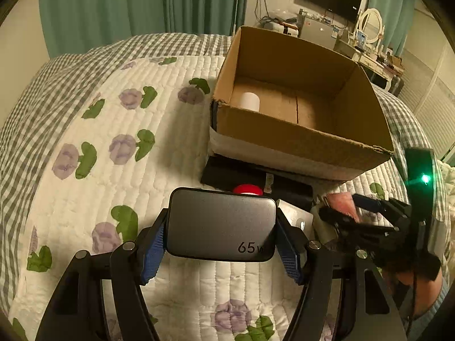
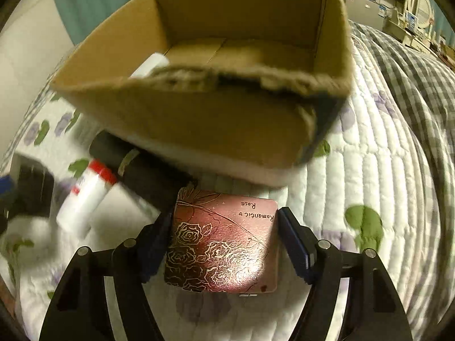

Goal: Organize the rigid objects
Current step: 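Grasp the grey power bank with the left tool and lift it, then grasp the pink rose-patterned phone edgewise with the right tool, then lower the power bank into the box with left tool while right tool drops the phone in, then grasp the red-capped pill bottle with left tool while right tool grasps the white block, then place the pill bottle and white block into the box, opening both tools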

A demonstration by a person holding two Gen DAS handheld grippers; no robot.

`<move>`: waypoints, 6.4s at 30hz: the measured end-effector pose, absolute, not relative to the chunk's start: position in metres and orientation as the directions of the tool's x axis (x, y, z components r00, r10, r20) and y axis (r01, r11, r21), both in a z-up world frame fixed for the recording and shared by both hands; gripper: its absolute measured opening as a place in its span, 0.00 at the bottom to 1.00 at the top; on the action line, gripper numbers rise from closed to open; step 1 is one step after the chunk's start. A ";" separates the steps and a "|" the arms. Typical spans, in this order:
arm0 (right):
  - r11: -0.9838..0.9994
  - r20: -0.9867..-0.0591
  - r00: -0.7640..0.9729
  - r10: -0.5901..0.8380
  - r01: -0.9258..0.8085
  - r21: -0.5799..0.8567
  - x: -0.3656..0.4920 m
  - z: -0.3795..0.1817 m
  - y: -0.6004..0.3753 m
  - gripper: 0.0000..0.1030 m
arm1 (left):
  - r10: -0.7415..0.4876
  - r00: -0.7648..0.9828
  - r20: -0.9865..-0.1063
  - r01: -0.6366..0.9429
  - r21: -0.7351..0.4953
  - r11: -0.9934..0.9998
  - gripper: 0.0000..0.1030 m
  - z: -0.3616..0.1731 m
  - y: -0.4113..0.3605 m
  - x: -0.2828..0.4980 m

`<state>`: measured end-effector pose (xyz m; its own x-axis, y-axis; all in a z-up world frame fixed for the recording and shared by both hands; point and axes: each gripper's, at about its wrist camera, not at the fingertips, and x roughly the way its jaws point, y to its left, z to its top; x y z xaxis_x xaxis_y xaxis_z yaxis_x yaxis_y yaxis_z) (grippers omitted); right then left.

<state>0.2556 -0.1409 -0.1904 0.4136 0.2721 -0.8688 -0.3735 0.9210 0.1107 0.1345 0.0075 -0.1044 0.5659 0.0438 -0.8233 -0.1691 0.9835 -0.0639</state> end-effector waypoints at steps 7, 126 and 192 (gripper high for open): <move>0.897 -0.853 0.459 0.248 -0.441 0.023 0.228 -0.149 -0.131 0.68 | 0.032 0.581 -0.813 -0.158 -0.075 0.985 0.68 -0.087 0.007 0.119; 0.922 -0.682 0.690 0.244 -0.383 -0.058 0.158 -0.002 -0.140 0.82 | 0.015 0.805 -0.594 0.020 0.052 0.998 0.83 0.019 -0.008 0.089; 0.894 -0.605 0.736 0.303 -0.440 -0.087 0.222 0.064 -0.121 0.39 | -0.040 0.778 -0.627 0.124 0.091 0.988 0.35 0.048 -0.033 0.166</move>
<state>0.2224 -0.1205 0.0636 0.7363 0.3033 -0.6048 -0.4395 0.8940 -0.0868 0.1659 -0.0327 0.0484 0.7781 -0.0399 -0.6269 0.1243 0.9880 0.0914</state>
